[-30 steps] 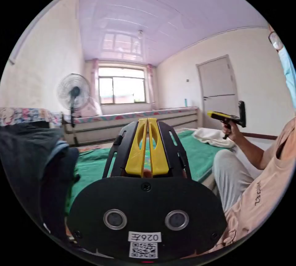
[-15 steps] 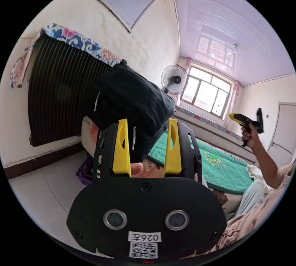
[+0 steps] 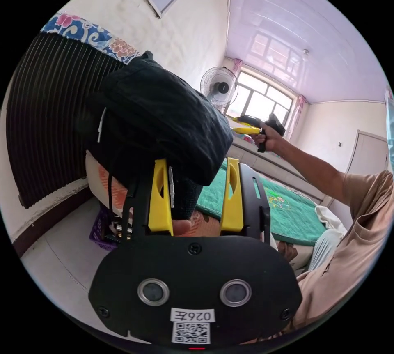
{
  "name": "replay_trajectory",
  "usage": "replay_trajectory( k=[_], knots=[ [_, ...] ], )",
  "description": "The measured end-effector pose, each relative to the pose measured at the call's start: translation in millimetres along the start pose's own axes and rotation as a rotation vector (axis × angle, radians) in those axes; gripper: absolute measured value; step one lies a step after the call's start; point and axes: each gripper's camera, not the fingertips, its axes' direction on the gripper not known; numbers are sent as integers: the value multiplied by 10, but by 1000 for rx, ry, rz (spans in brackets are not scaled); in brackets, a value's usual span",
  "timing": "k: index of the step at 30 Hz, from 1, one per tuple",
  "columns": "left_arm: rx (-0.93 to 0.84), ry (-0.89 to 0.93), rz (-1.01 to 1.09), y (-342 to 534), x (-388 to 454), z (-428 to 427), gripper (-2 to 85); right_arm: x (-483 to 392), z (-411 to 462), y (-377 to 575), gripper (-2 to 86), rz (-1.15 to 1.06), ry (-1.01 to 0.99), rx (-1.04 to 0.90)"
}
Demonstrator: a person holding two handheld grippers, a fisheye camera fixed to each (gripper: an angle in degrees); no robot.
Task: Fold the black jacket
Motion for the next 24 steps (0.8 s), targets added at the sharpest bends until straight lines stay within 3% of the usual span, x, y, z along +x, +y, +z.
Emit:
replay_trajectory(
  k=[5,7,15,24],
  knots=[
    [-24,-65,62,-22,104,-19,122,664,380,-358,126,232,-285,6],
    [-17,-98,82,0,137,-52,91,721,397,-430,124,246,-308,28],
    [-7,-85,185,30,161,-126,27,250,-21,-601,25,118,-127,101],
    [171,177,158,-28,-168,-309,5,-1765,-931,-446,-9,-353,139,234]
  ],
)
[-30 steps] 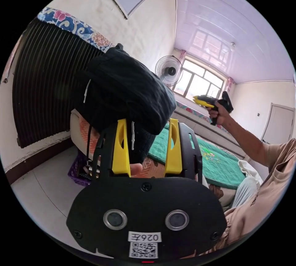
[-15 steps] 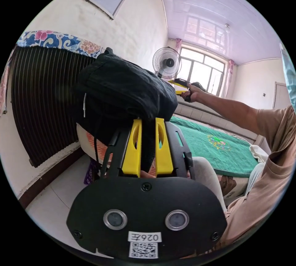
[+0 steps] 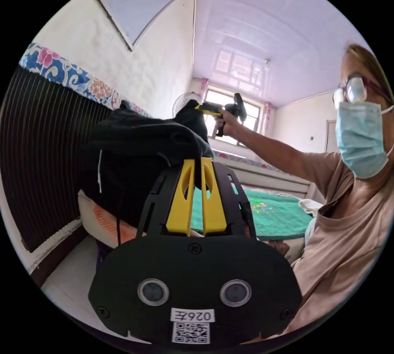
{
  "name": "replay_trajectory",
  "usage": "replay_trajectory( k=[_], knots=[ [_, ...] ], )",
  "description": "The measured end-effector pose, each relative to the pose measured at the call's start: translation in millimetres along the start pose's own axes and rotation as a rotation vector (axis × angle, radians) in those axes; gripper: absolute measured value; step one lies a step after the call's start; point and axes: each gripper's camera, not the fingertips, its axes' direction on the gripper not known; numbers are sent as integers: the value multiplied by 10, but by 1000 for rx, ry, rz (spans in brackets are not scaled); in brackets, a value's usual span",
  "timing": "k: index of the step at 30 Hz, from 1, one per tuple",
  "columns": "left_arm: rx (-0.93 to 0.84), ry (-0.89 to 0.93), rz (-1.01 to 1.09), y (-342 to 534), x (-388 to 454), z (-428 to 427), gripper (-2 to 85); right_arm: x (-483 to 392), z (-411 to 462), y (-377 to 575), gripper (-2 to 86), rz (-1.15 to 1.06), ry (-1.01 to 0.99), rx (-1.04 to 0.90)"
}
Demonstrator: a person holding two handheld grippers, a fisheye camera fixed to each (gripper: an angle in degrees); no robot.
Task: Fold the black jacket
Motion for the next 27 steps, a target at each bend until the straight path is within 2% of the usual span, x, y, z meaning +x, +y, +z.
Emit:
replay_trajectory(
  k=[6,11,15,18,20,26,27],
  knots=[
    [219,-17,94,-355,19,-486,-1,-1160,-1077,-404,-13,-75,-112,162],
    [384,226,159,-726,125,-750,-2,-1489,-2602,-332,-13,-105,-171,379],
    [352,393,240,-821,513,-412,-2,-1258,-3644,-12,-14,-79,-204,420],
    [279,579,242,-746,832,223,-1,-1059,-4462,488,-13,-91,-124,425],
    [180,778,197,-587,1061,979,-1,-873,-5035,984,-13,-93,-31,397],
    [-95,1272,18,301,1785,3166,-1,-341,-5890,2348,-14,-42,321,240],
    [-116,1310,-7,419,1866,3361,-1,-273,-5919,2477,-14,-31,353,215]
  ],
)
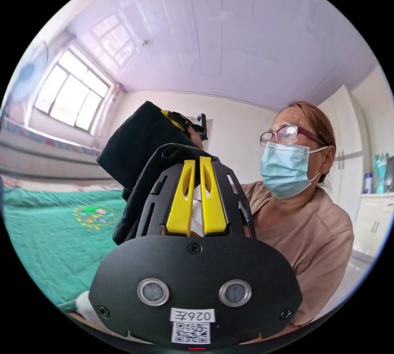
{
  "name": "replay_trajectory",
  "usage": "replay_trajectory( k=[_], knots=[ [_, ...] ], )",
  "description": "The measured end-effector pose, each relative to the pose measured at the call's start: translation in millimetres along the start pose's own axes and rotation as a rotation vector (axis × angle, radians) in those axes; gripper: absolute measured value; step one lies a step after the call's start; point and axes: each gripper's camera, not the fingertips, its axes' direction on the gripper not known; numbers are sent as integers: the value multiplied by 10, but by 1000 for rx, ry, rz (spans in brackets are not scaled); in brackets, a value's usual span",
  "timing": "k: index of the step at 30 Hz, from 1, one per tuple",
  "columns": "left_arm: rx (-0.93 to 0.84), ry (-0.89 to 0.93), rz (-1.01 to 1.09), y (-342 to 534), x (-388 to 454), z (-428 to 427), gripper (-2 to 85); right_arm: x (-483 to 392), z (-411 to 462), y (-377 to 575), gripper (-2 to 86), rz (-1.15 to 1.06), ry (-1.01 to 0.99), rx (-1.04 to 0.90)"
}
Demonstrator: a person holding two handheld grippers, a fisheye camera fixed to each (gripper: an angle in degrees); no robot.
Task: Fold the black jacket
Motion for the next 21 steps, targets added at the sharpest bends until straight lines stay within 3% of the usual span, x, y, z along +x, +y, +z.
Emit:
replay_trajectory(
  k=[4,8,13,17,21],
  knots=[
    [-24,154,-212,634,-1083,794,-1,627,87,802,-16,90,150,-186],
    [-14,146,-364,951,-1831,1076,-3,1385,610,1349,-15,238,114,-308],
    [-34,-48,-197,463,-1875,1071,1,1933,1205,1487,-12,361,-9,-218],
    [-216,-164,-53,199,-1838,1587,14,2132,1327,1595,-10,338,15,-101],
    [-508,-167,-271,875,-2488,2330,29,2323,1484,2290,-10,354,202,-147]
  ],
)
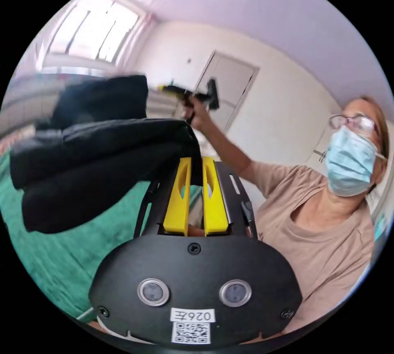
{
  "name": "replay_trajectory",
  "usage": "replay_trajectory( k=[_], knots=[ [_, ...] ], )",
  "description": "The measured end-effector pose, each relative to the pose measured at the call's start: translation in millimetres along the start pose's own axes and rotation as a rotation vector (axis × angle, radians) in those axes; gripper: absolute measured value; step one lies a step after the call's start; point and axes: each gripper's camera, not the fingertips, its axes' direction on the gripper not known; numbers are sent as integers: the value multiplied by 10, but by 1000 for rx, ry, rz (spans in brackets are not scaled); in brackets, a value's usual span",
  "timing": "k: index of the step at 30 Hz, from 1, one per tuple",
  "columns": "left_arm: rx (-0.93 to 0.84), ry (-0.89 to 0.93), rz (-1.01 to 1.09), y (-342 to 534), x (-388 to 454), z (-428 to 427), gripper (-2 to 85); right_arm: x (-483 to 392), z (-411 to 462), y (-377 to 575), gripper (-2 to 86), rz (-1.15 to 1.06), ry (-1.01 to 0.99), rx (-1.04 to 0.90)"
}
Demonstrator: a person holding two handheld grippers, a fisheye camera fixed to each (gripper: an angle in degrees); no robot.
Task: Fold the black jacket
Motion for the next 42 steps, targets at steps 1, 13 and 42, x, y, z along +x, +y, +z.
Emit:
replay_trajectory(
  k=[1,13,42],
  knots=[
    [-141,60,-81,110,-265,369,20,170,78,254,-10,32,59,-3],
    [205,-96,-82,3,-1218,-412,-4,761,1126,1839,-8,221,-91,-229],
    [-609,-625,-292,174,-2121,601,138,-1293,3129,3025,86,25,-30,-706]
  ],
)
